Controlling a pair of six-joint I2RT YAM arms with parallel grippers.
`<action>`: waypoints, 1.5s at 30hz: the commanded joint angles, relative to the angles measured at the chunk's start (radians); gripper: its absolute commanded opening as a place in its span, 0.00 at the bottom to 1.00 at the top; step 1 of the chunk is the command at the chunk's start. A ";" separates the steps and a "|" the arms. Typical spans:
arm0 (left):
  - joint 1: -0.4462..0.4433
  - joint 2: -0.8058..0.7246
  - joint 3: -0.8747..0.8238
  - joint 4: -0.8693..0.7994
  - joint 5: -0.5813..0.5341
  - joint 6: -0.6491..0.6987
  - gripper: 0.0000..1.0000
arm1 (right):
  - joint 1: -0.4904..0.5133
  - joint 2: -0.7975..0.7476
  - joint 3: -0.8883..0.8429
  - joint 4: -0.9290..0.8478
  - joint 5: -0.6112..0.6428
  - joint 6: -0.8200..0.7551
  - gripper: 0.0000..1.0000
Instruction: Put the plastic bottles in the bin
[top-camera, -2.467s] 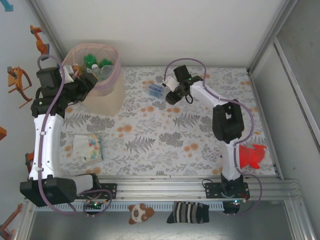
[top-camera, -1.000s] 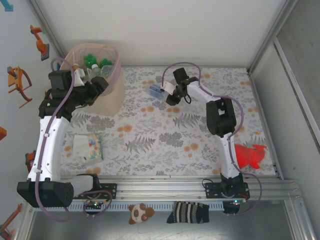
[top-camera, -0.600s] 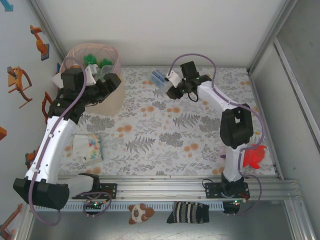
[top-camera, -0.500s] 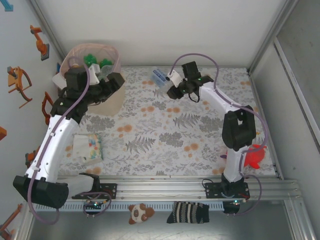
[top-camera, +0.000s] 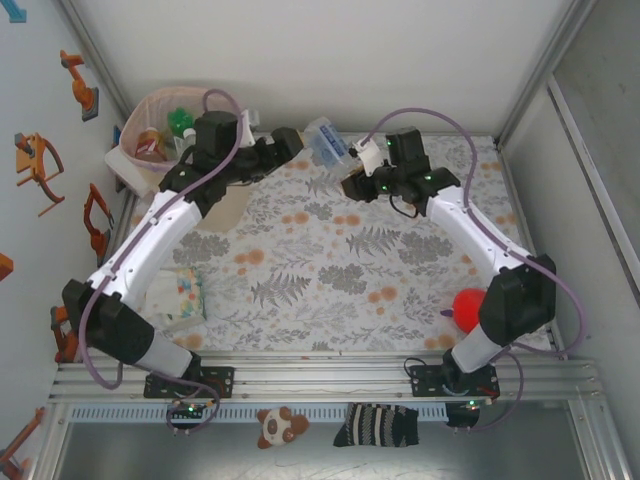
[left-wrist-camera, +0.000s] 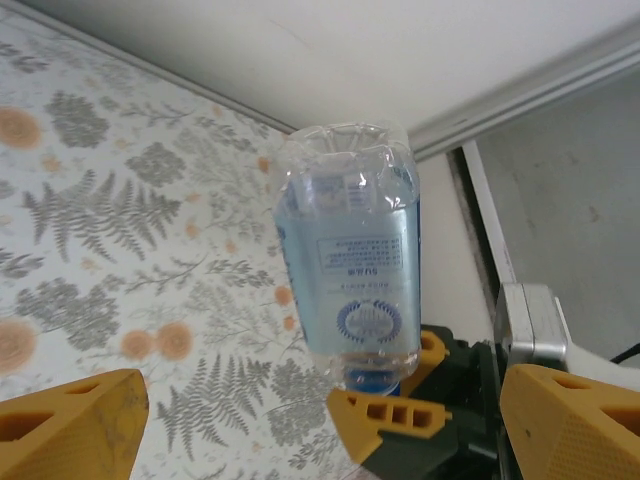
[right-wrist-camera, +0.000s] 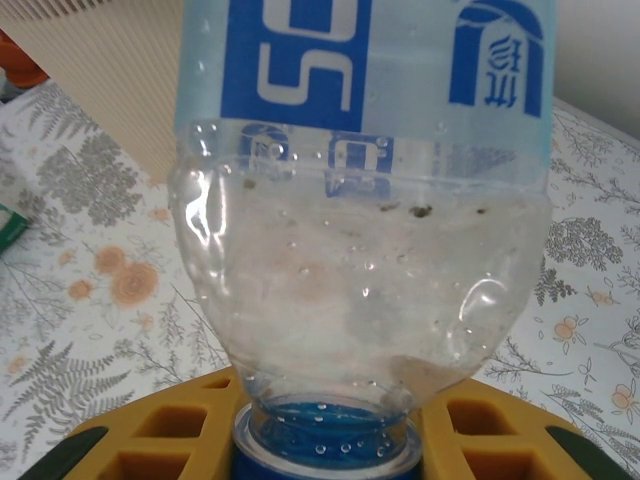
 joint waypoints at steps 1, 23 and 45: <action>-0.031 0.035 0.061 0.072 0.037 -0.001 0.91 | 0.008 -0.053 -0.024 0.028 -0.033 0.050 0.19; -0.167 0.204 0.203 0.066 0.006 -0.006 0.70 | 0.031 -0.168 -0.063 0.000 -0.012 0.085 0.20; -0.152 0.149 0.214 -0.006 -0.050 0.064 0.57 | 0.034 -0.215 -0.046 -0.032 0.001 0.131 0.58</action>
